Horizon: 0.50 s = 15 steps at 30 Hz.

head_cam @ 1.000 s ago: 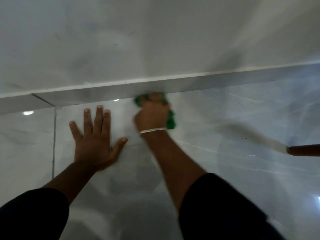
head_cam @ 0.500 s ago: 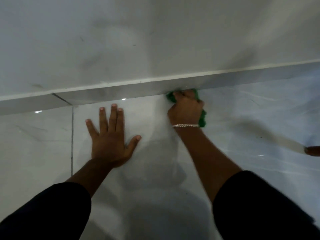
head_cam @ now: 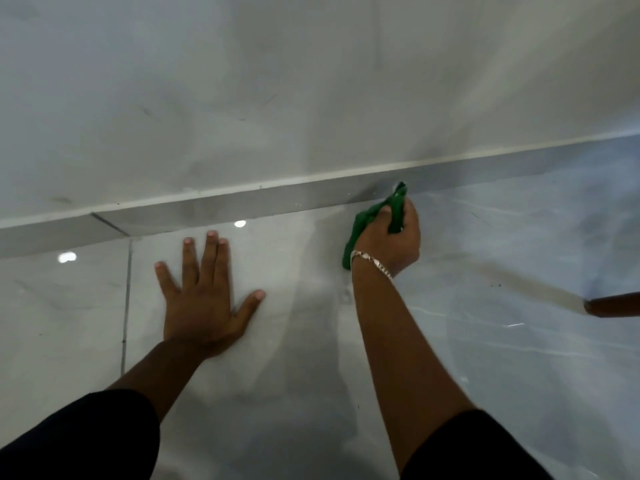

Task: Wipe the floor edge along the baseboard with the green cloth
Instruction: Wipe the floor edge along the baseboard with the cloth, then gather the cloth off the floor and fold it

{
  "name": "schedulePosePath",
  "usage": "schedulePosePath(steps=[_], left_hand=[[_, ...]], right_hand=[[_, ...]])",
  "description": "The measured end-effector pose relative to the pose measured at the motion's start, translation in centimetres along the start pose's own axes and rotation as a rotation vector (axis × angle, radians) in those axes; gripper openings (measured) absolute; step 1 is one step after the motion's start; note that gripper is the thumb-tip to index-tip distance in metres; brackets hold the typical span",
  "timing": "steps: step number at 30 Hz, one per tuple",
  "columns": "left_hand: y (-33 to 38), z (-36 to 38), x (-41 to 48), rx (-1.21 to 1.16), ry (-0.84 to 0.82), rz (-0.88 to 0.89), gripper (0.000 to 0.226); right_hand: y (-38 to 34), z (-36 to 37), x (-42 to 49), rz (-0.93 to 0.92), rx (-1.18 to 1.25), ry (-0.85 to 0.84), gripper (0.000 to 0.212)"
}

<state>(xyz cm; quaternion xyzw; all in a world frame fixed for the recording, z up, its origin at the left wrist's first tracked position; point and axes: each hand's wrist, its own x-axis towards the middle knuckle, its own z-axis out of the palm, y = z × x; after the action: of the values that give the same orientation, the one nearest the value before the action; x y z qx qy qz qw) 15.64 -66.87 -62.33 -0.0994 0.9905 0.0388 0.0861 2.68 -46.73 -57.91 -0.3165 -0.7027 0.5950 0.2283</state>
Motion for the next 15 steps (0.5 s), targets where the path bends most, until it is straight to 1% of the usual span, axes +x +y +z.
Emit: schedulePosePath(steps=[3,6,7,9,10,11,13,14,15], left_hand=[[-0.1,0.3,0.0,0.007,0.02,0.013,0.103],[0.0,0.3,0.1,-0.042,0.045,-0.036,0.101],[0.1,0.2,0.1,-0.064,0.068,-0.056,0.097],[0.0,-0.1,-0.3,-0.185,0.136,-0.08,0.083],[-0.2,-0.1,-0.5,-0.32,0.204,-0.108,0.077],[-0.5,-0.4,-0.8,-0.488,0.278,-0.155,0.069],[-1.8,-1.1,-1.4,-0.822,0.432,-0.292,0.047],[-2.7,-1.8,-1.7,-1.016,0.459,-0.371,0.037],[-3.2,-3.0,-2.0,-1.262,0.429,-0.433,0.033]], right_hand=[[-1.2,2.6,-0.4,0.041,-0.028,-0.043,0.029],[-1.4,3.9,-4.8,0.108,-0.02,-0.158,0.025],[-1.3,4.3,-6.8,0.127,0.006,-0.24,0.023],[-1.0,4.8,-10.4,0.165,0.042,-0.487,0.021],[-0.9,4.8,-11.5,0.199,0.065,-0.625,0.022],[-0.7,4.7,-12.0,0.229,0.095,-0.714,0.023],[-0.2,4.4,-11.5,0.291,0.145,-0.779,0.025],[0.0,3.7,-10.9,0.284,0.134,-0.806,0.026],[-0.2,2.6,-10.3,0.265,0.106,-0.839,0.026]])
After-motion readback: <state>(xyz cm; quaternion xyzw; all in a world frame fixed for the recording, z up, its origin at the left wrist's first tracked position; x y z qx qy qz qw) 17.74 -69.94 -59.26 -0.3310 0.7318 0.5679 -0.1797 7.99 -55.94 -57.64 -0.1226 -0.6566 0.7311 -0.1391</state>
